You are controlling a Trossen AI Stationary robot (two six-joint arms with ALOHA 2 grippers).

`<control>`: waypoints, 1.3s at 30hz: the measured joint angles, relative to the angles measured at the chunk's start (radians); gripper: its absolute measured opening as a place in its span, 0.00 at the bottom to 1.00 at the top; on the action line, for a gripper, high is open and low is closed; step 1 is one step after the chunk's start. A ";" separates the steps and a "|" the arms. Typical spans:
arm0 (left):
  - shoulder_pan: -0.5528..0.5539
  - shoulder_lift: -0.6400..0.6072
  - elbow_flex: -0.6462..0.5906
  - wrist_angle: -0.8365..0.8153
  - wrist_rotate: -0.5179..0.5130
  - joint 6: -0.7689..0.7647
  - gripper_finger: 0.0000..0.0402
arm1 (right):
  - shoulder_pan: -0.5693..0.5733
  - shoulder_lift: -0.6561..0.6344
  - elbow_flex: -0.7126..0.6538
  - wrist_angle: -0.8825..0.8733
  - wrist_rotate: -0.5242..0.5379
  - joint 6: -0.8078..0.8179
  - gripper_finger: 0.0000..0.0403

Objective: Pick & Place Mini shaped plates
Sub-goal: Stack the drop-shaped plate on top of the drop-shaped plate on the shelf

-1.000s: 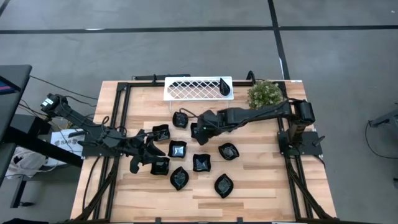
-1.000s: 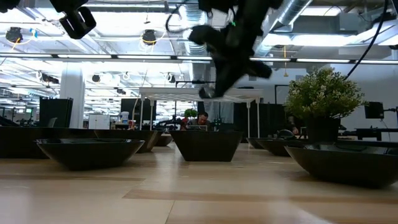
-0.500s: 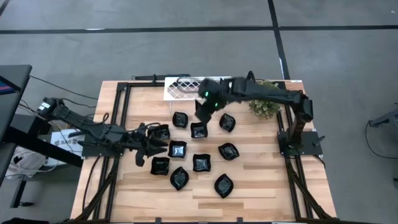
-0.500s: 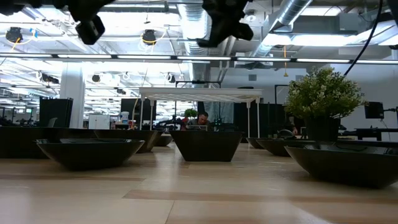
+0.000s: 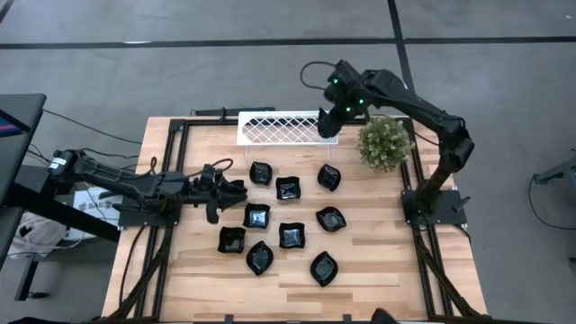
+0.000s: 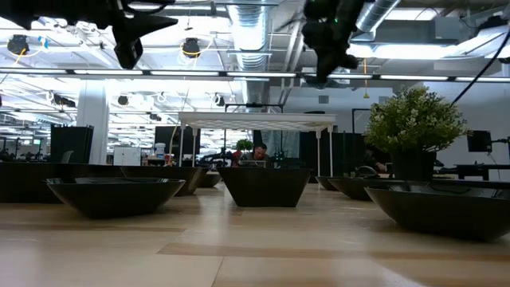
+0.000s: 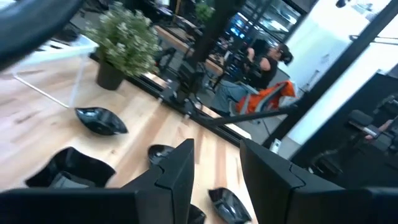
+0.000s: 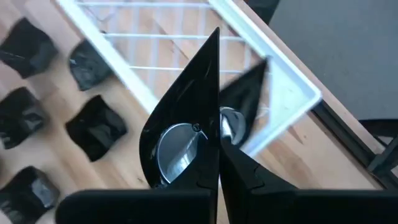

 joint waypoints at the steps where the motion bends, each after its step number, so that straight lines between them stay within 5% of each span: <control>1: 0.011 0.000 0.000 0.000 0.000 -0.001 0.33 | -0.024 0.000 -0.019 0.012 -0.014 -0.017 0.00; 9: 0.071 0.000 0.000 0.003 0.000 -0.025 0.33 | -0.116 0.005 -0.148 0.146 -0.099 -0.072 0.00; 39: 0.085 0.000 0.000 0.004 0.000 -0.025 0.33 | -0.100 0.005 -0.150 0.177 -0.099 -0.084 0.05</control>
